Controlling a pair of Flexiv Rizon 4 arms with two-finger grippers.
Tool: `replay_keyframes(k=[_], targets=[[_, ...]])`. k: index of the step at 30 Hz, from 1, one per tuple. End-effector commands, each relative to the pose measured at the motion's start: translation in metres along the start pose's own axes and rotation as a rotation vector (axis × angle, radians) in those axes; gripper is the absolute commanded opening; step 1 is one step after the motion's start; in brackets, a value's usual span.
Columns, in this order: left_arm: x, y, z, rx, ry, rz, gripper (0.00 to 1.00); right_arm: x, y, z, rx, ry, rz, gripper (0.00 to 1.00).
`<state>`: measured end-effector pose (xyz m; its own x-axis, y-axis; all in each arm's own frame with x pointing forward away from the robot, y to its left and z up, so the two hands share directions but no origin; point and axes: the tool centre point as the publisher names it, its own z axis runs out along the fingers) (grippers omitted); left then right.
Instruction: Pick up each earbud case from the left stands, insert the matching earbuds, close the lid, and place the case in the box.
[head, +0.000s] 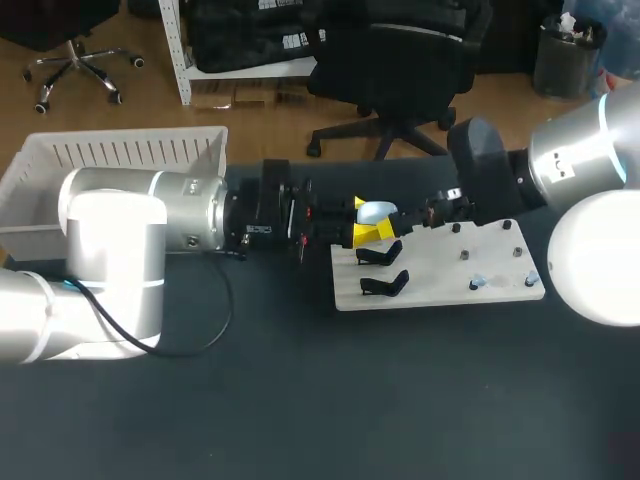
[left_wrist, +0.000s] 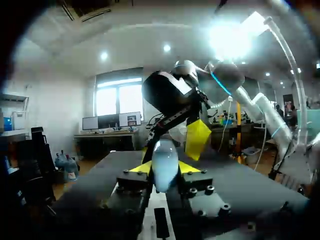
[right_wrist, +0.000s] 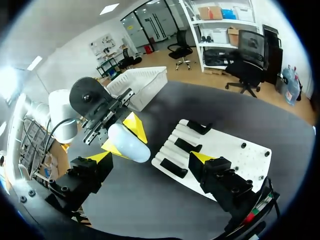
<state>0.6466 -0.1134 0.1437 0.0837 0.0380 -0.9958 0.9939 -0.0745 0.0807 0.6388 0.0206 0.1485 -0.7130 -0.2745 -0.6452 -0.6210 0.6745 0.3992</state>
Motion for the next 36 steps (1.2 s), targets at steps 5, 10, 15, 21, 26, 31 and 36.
replay_keyframes(k=[5, 10, 15, 21, 26, 31, 36], targets=[[0.0, 0.0003, 0.0, 0.0, 0.0, -0.001, 0.0, -0.0021, -0.0051, 0.0012, -0.005, -0.005, 0.006, 1.0], [0.0, 0.0003, 0.0, 0.0, 0.0, -0.001, 0.0, -0.0029, -0.0062, 0.0017, -0.001, -0.008, 0.009, 1.0], [0.0, 0.0003, 0.0, 0.0, 0.0, -0.001, 0.0, -0.0035, -0.0072, 0.0035, 0.002, -0.009, 0.012, 1.0], [0.0, 0.0003, 0.0, 0.0, 0.0, -0.001, 0.0, -0.0039, -0.009, 0.0055, 0.003, -0.004, 0.015, 1.0], [0.0, 0.0003, 0.0, 0.0, 0.0, -0.001, 0.0, -0.0045, -0.0099, 0.0061, -0.006, -0.01, 0.025, 1.0], [0.0, 0.0003, 0.0, 0.0, 0.0, -0.001, 0.0, -0.0065, -0.0112, 0.0044, -0.006, -0.017, 0.031, 1.0], [0.0, 0.0003, 0.0, 0.0, 0.0, -0.001, 0.0, -0.0088, -0.0096, 0.002, -0.007, -0.02, 0.029, 1.0]])
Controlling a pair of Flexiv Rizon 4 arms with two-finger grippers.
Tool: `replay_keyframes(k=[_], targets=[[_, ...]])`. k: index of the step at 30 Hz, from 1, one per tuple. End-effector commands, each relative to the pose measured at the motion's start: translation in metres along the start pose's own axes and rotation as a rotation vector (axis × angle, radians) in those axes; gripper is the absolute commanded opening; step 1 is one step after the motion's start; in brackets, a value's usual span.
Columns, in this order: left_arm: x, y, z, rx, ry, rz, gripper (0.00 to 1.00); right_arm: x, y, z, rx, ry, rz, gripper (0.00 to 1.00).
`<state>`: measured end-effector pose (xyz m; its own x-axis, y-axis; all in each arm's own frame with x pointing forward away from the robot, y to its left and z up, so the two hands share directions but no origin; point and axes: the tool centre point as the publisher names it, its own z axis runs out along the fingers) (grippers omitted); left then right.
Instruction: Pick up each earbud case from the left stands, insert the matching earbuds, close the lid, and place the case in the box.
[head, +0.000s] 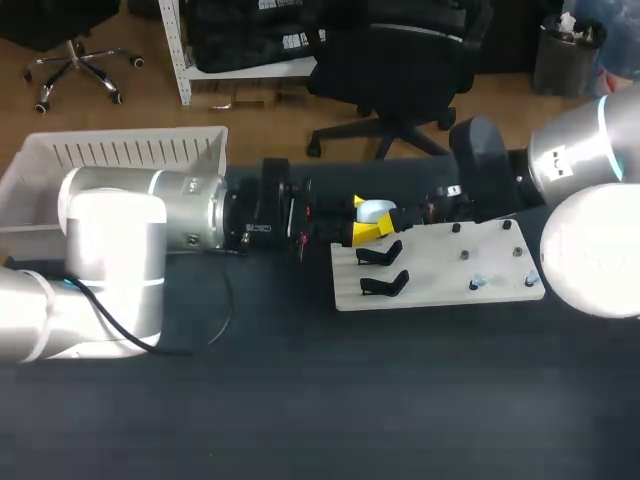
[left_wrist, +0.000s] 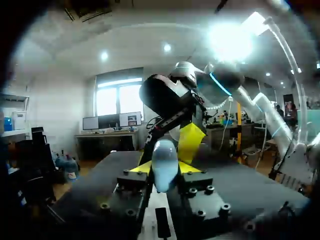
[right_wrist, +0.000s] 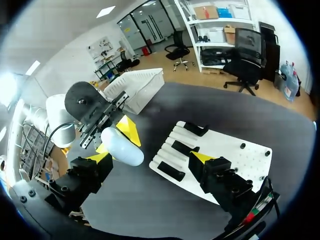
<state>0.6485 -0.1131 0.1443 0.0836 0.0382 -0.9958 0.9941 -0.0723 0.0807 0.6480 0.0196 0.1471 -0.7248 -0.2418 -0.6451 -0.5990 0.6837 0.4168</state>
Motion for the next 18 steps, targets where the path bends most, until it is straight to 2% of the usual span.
replay_keyframes(k=[1, 13, 18], targets=[[0.0, -0.002, 0.001, 0.002, 0.0, -0.001, 0.0, -0.004, -0.002, -0.002, -0.01, -0.003, 0.0, 1.0], [0.0, -0.002, 0.001, 0.002, 0.0, -0.001, 0.0, -0.019, 0.001, -0.014, -0.001, -0.038, -0.025, 1.0], [0.0, -0.002, 0.001, 0.002, 0.0, -0.001, 0.0, -0.03, 0.002, -0.036, 0.068, -0.037, -0.084, 1.0]])
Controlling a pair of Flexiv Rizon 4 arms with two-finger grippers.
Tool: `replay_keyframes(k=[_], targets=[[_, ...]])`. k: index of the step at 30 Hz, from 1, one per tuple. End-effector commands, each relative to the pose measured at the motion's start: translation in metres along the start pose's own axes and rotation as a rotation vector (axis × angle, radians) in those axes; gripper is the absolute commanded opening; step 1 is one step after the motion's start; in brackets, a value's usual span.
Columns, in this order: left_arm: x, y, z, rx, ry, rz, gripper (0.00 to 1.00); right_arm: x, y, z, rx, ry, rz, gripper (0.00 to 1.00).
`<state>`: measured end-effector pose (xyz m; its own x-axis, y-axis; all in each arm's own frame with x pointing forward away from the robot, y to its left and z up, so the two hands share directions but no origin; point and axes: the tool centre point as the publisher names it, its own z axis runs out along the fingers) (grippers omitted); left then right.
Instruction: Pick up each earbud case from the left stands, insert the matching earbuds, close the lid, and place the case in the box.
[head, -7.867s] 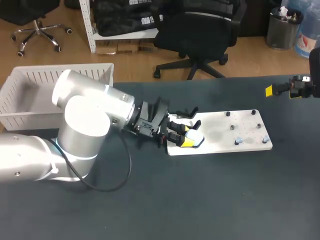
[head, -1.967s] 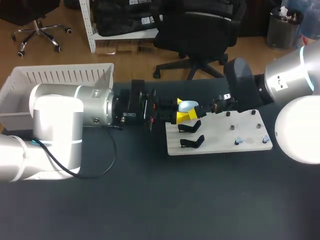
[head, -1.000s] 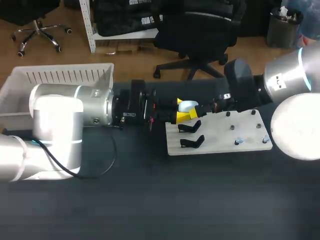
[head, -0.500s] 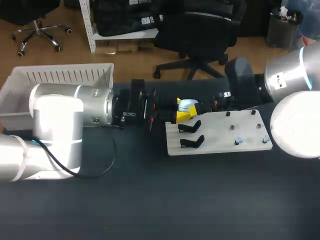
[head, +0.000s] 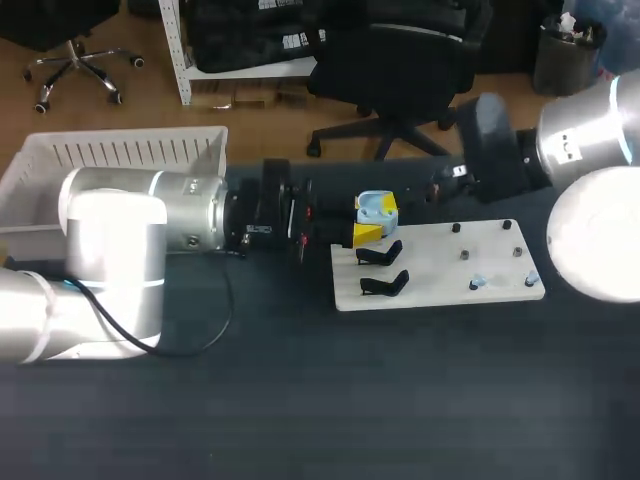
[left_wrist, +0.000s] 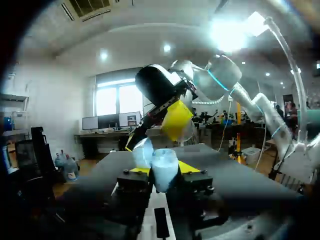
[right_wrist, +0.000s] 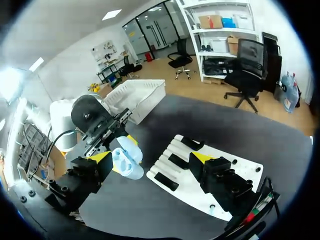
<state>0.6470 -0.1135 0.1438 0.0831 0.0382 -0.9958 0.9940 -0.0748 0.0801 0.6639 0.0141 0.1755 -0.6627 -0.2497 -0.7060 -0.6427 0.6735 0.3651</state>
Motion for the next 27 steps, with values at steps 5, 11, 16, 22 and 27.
replay_keyframes(k=[5, 11, 16, 22, 27], targets=[[0.0, 0.0, 0.0, 0.0, 0.0, 0.0, 0.0, -0.005, -0.009, -0.048, 0.172, 0.106, -0.058, 1.0], [0.0, 0.0, 0.0, 0.0, 0.0, 0.0, 0.0, 0.007, -0.026, -0.07, 0.298, 0.183, -0.05, 1.0], [0.0, 0.0, 0.0, 0.0, 0.0, 0.0, 0.0, 0.027, -0.037, -0.08, 0.377, 0.27, -0.019, 1.0], [0.0, 0.0, 0.0, 0.0, 0.0, 0.0, 0.0, 0.05, -0.049, -0.084, 0.443, 0.355, 0.018, 1.0], [0.0, 0.0, 0.0, 0.0, 0.0, 0.0, 0.0, 0.068, -0.06, -0.084, 0.49, 0.405, 0.036, 1.0]])
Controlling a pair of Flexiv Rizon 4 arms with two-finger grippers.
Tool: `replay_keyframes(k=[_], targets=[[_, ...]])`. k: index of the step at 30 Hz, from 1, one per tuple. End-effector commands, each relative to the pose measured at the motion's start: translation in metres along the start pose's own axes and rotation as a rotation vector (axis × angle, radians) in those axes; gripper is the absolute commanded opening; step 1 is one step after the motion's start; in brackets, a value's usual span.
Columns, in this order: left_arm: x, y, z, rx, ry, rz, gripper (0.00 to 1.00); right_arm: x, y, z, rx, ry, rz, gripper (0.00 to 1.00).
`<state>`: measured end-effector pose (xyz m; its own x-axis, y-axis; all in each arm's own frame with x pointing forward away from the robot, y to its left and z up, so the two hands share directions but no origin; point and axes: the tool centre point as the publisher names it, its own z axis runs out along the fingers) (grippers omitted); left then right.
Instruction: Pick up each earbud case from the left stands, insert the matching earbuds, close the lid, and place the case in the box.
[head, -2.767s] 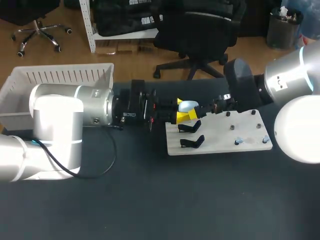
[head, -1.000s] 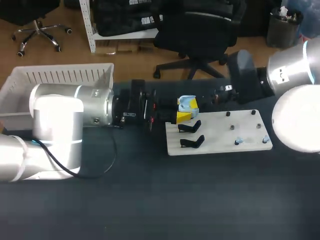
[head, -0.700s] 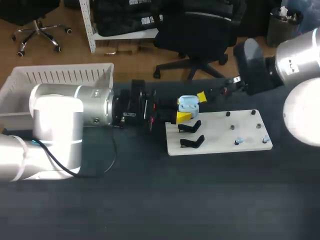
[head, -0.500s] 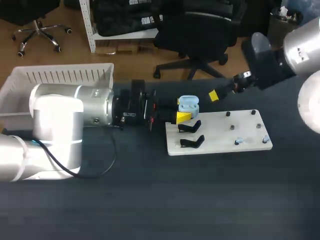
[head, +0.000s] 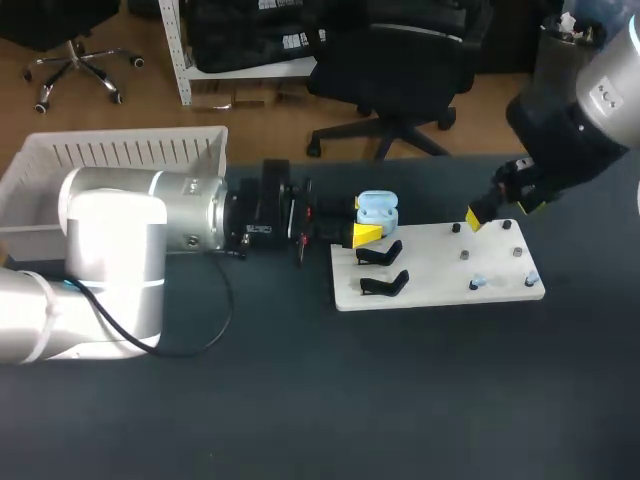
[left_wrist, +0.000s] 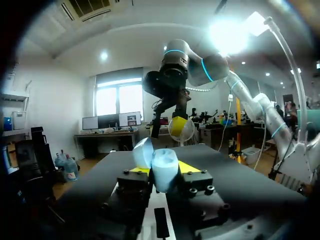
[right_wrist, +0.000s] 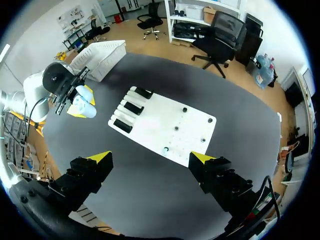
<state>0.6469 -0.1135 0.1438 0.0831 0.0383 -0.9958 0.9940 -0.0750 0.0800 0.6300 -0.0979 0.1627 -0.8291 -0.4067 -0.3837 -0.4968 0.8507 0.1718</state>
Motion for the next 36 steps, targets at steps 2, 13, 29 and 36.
replay_keyframes(k=[2, 13, 29, 36], targets=[[0.0, 0.0, 0.0, 0.0, 0.0, 0.0, 0.0, 0.014, -0.006, 0.007, 0.235, 0.022, 0.007, 1.0], [0.0, 0.0, 0.0, 0.0, 0.0, 0.0, 0.0, 0.039, -0.034, 0.024, 0.29, 0.136, 0.059, 0.78], [0.0, 0.0, 0.0, 0.0, 0.0, 0.0, 0.0, 0.062, -0.056, 0.054, 0.245, 0.28, 0.068, 0.63], [0.0, 0.0, 0.0, 0.0, 0.0, 0.0, 0.0, 0.067, -0.066, 0.072, 0.227, 0.331, 0.066, 0.65]])
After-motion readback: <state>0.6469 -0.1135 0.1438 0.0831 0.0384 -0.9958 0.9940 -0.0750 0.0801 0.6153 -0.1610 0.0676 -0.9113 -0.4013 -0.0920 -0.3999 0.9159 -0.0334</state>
